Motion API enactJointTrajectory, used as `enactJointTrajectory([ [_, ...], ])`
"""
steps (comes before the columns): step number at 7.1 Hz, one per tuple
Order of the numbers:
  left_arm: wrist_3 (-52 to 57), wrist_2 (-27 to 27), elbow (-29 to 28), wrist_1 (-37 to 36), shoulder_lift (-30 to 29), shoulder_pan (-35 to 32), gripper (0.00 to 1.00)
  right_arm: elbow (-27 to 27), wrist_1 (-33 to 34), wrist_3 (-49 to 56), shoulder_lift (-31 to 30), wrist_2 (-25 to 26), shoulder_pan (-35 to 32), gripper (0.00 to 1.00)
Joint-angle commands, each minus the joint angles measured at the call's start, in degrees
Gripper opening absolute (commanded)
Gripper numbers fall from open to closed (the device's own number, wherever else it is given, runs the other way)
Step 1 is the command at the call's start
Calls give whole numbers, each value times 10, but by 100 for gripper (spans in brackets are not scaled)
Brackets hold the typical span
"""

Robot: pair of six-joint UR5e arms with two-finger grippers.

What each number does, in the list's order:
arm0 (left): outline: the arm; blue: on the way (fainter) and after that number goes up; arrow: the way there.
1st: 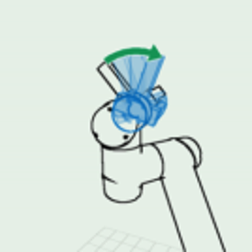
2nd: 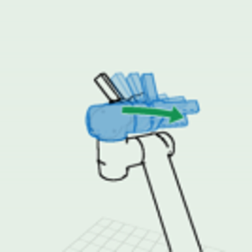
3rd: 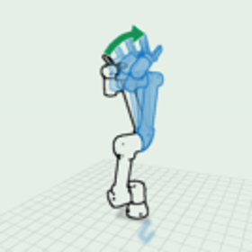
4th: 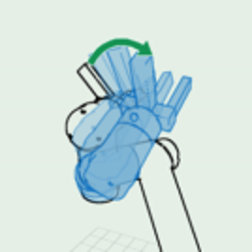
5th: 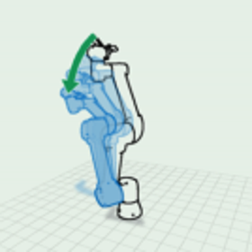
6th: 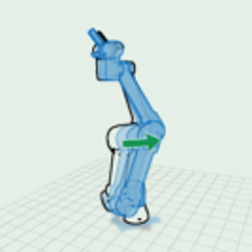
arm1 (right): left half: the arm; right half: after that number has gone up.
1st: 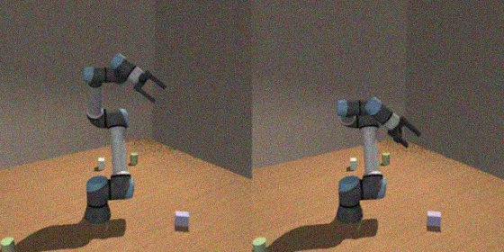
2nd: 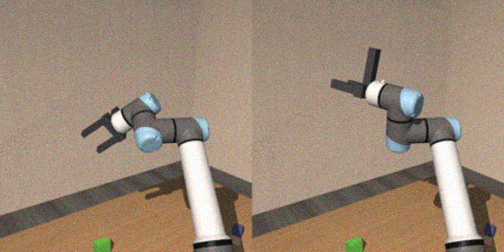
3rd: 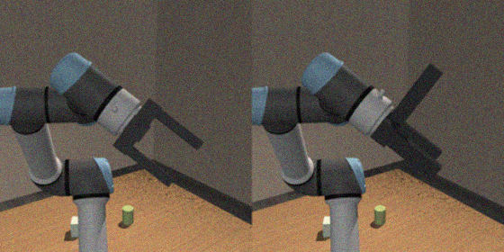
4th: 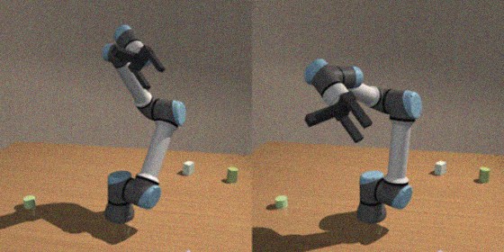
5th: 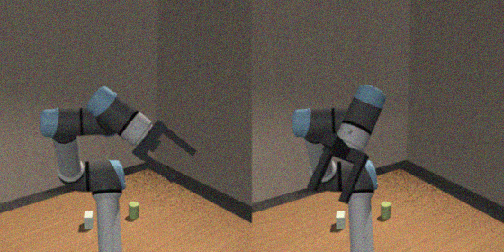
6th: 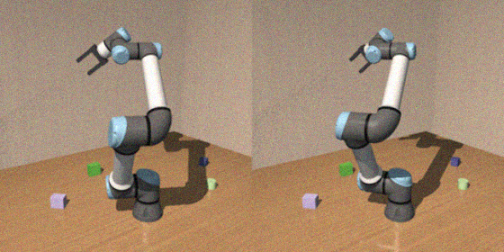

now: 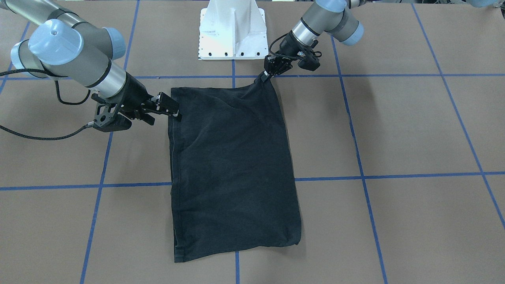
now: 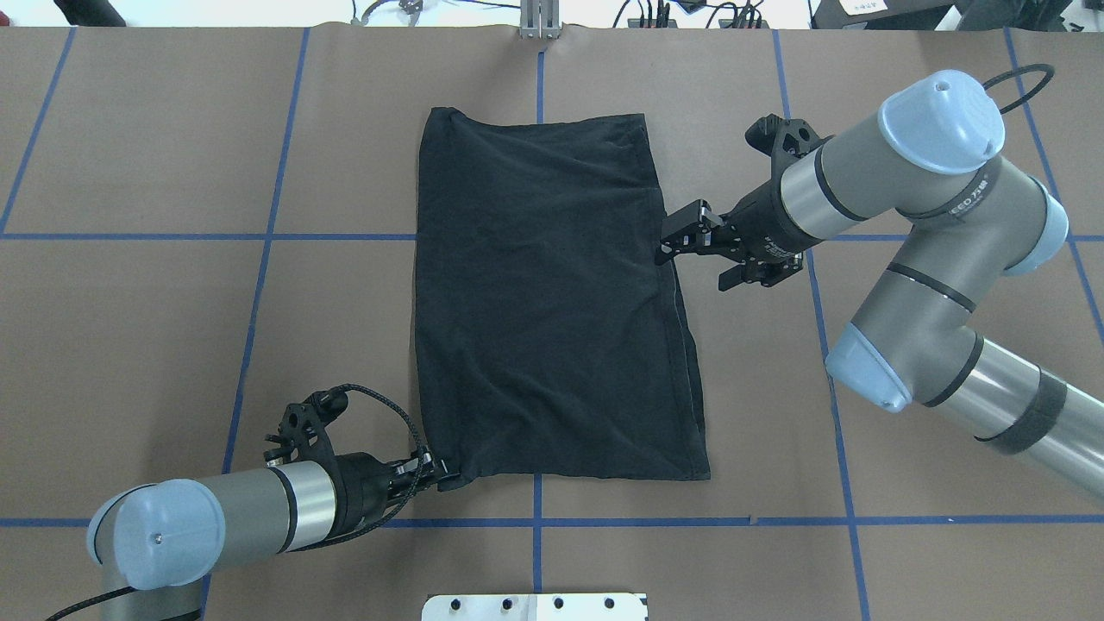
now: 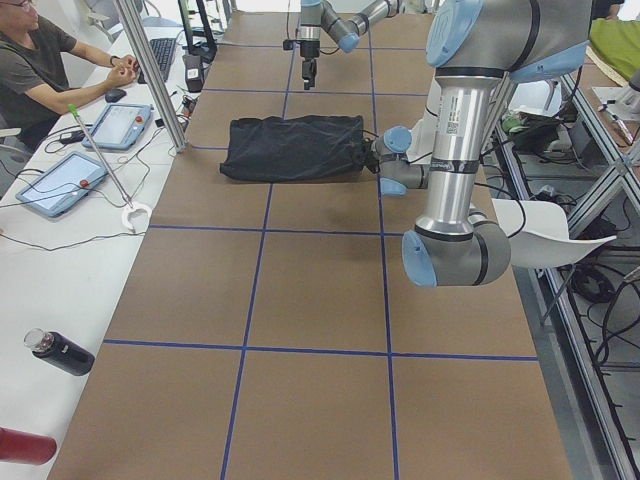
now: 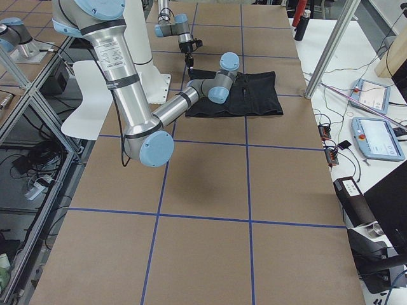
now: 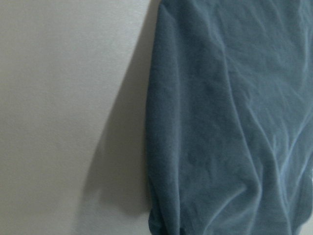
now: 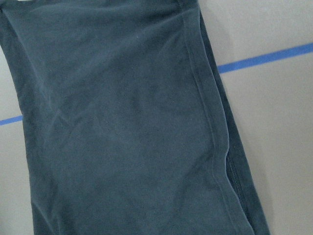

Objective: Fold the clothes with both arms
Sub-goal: 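Grasp the shirt's near corners with the left and right grippers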

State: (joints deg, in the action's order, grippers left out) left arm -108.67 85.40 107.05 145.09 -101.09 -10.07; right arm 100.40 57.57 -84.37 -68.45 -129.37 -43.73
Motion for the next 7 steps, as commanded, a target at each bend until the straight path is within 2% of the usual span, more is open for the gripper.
enactJointTrajectory([
  [1,-1,11,39,-18,3,-4,0,18,-87,-66,-68,15,38,100],
  [2,-1,10,56,-30,4,-4,0,21,-107,-74,-98,22,62,100],
  [4,-1,9,60,-48,-2,-1,0,23,-107,-85,-120,75,120,100],
  [7,-1,8,59,-48,-5,1,0,23,-103,-119,-115,104,173,100],
])
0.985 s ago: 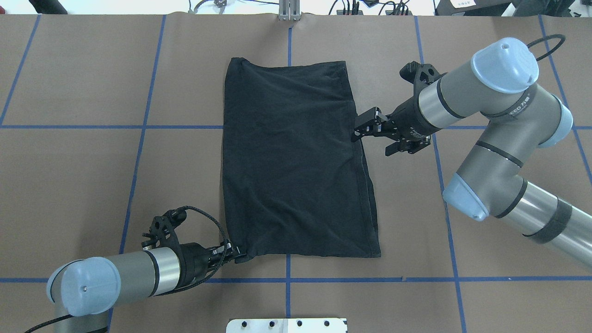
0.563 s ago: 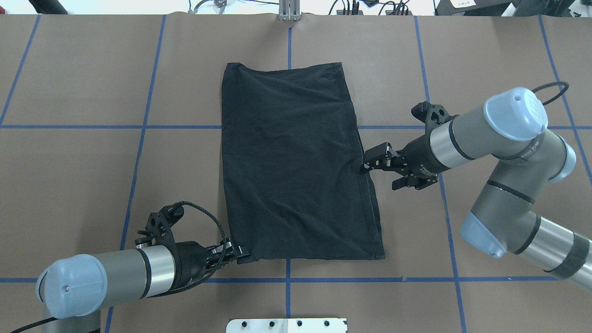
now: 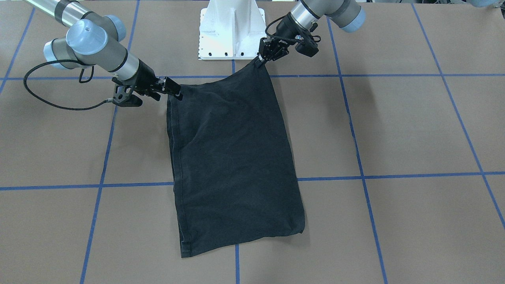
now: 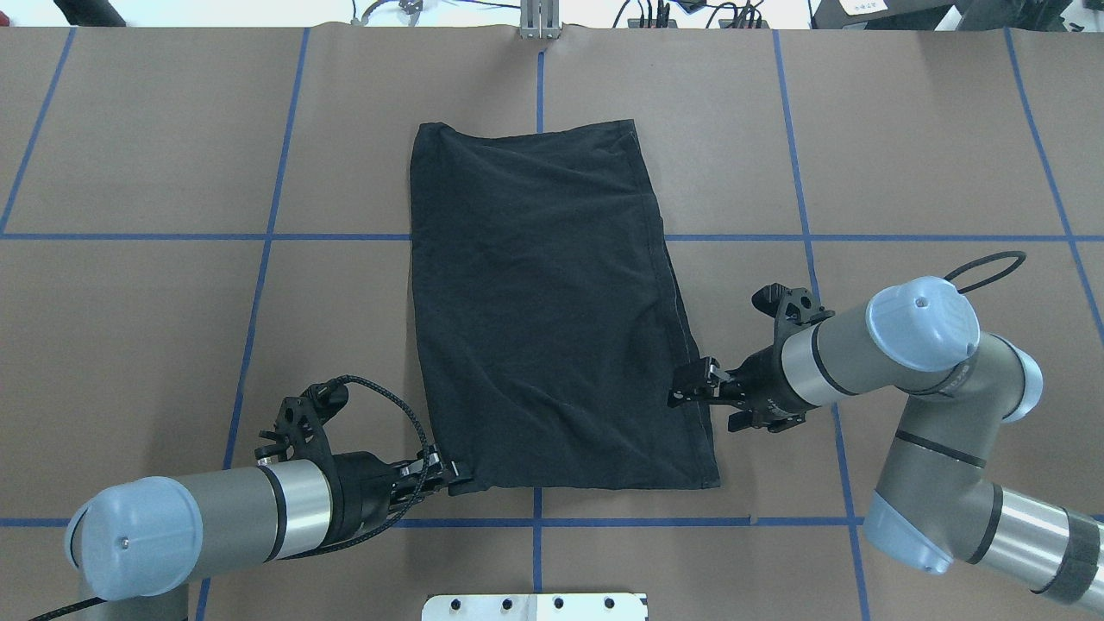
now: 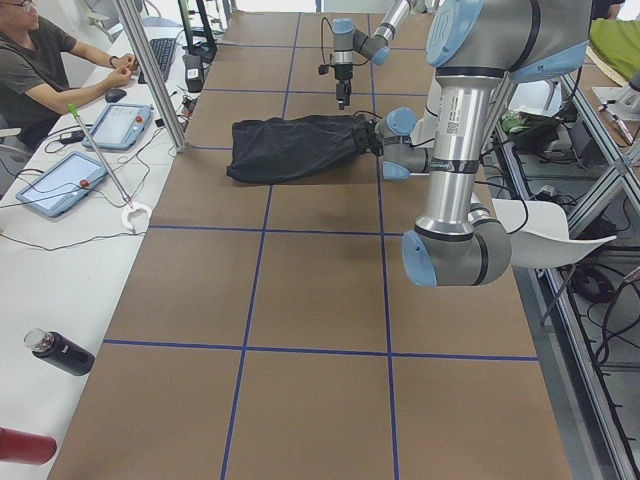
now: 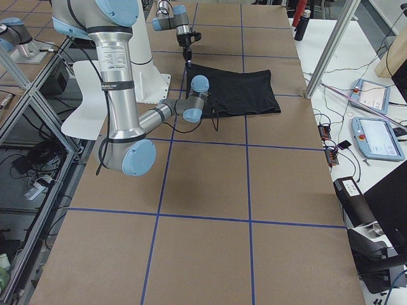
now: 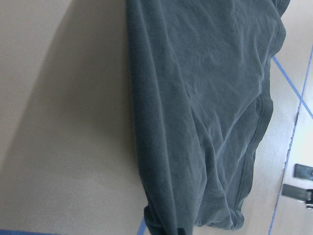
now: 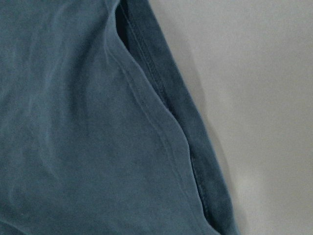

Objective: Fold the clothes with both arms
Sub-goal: 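Grasp the shirt's near corners with the left and right grippers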

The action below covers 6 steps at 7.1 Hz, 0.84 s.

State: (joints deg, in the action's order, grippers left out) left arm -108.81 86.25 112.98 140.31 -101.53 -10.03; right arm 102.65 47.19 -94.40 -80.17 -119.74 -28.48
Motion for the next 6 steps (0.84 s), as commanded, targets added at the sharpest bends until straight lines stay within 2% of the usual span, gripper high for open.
enactJointTrajectory([
  [1,0,1,0,0,-2,1,0,0,1,-28,5,7,31,100],
  [6,0,1,1,0,-3,0,0,-7,5,-28,-5,7,42,100],
])
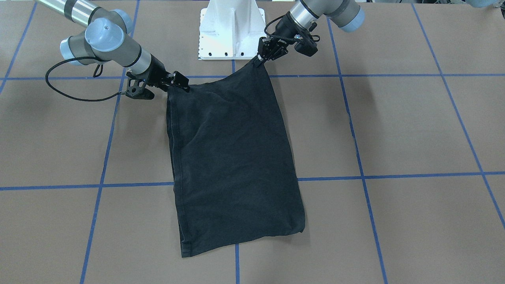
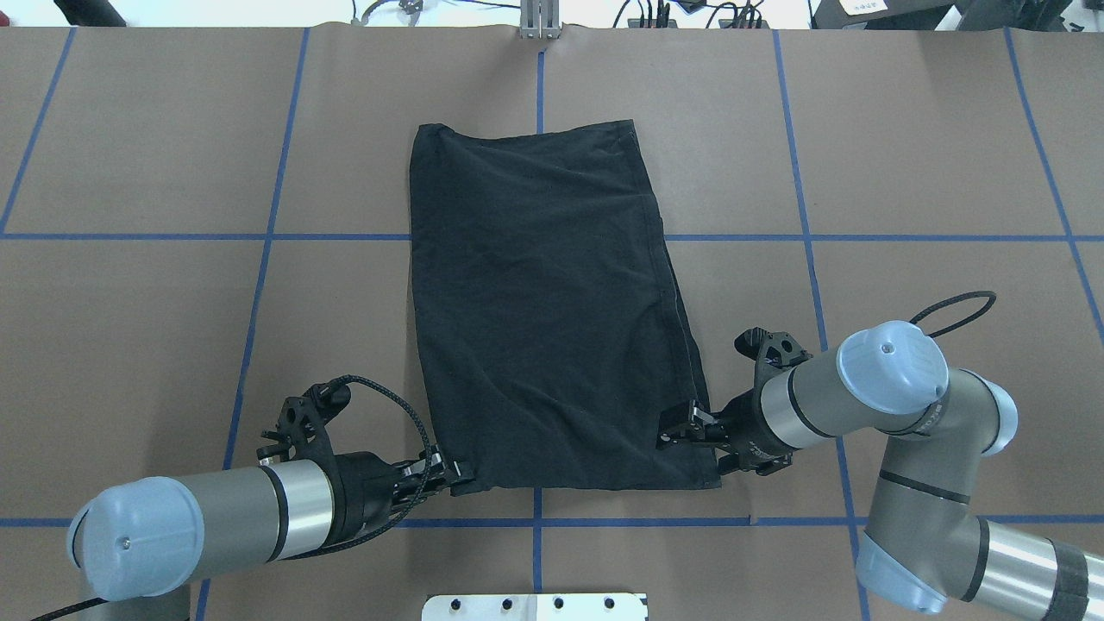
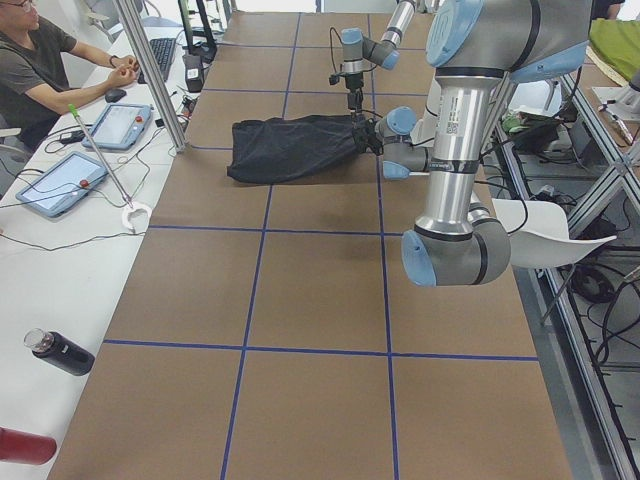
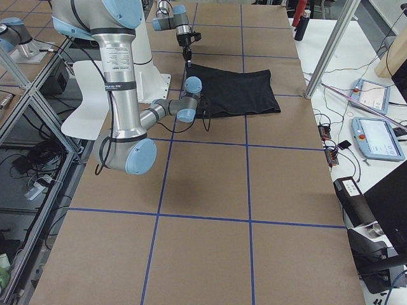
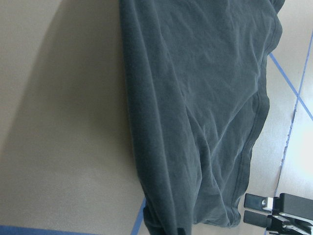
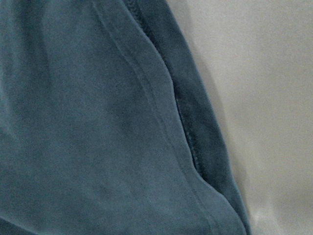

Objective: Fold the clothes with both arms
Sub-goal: 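Grasp the shirt's near corners with the left and right grippers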

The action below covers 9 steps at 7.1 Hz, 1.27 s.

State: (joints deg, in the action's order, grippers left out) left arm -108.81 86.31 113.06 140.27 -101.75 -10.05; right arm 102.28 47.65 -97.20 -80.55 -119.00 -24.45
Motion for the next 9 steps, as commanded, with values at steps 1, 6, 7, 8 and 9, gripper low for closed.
enactJointTrajectory([
  [1,1,0,1,0,0,-1,0,-3,1,0,-5,0,3,100],
  [6,1,0,1,0,1,-4,0,1,30,0,1,-3,8,87],
  [7,1,0,1,0,1,-4,0,1,30,0,1,-4,8,78],
  [8,1,0,2,0,1,-5,0,1,31,0,0,-3,8,78],
  [9,1,0,2,0,1,-5,0,1,31,0,-1,-3,8,79],
])
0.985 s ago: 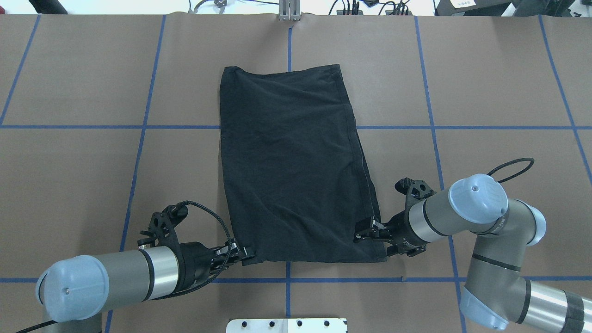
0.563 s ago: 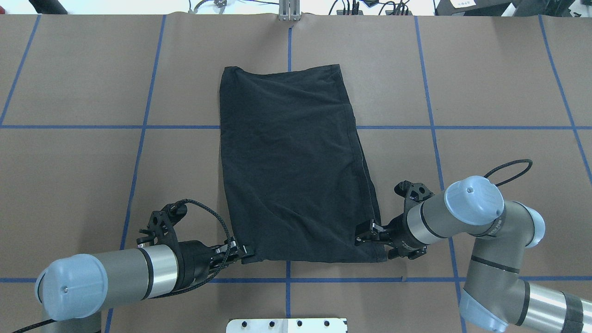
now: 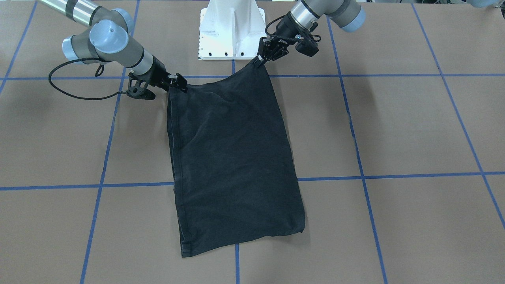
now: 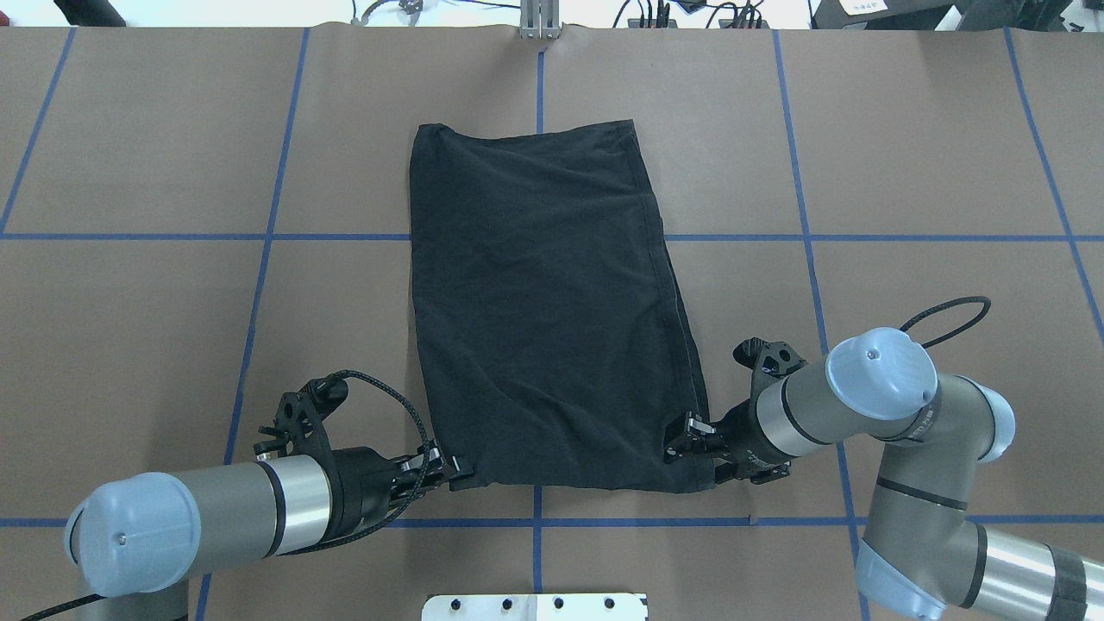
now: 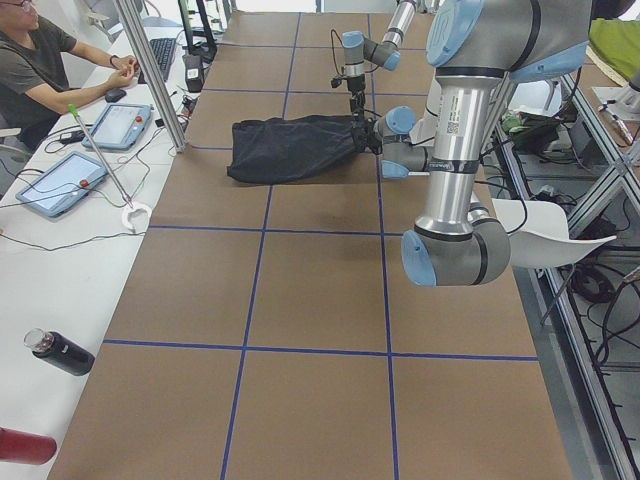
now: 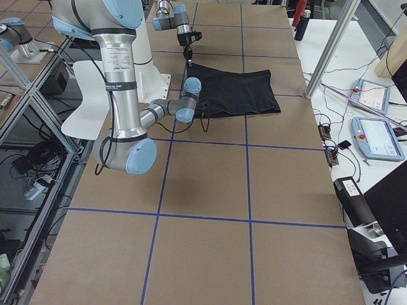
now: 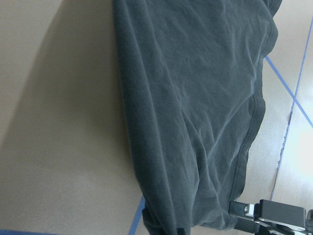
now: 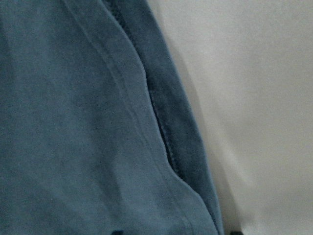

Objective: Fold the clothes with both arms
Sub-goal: 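Grasp the shirt's near corners with the left and right grippers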

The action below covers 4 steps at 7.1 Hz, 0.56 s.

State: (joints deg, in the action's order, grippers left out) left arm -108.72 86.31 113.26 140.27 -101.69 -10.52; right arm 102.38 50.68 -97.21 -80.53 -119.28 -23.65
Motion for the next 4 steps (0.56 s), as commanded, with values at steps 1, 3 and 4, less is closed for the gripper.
enactJointTrajectory([
  [1,0,0,3,0,0,0,0,-1,0,0,-1,0,0,79],
  [3,0,0,3,0,0,-1,0,-3,0,0,-1,-2,0,77],
  [4,1,0,4,0,0,-3,0,-2,1,0,1,-2,0,66],
])
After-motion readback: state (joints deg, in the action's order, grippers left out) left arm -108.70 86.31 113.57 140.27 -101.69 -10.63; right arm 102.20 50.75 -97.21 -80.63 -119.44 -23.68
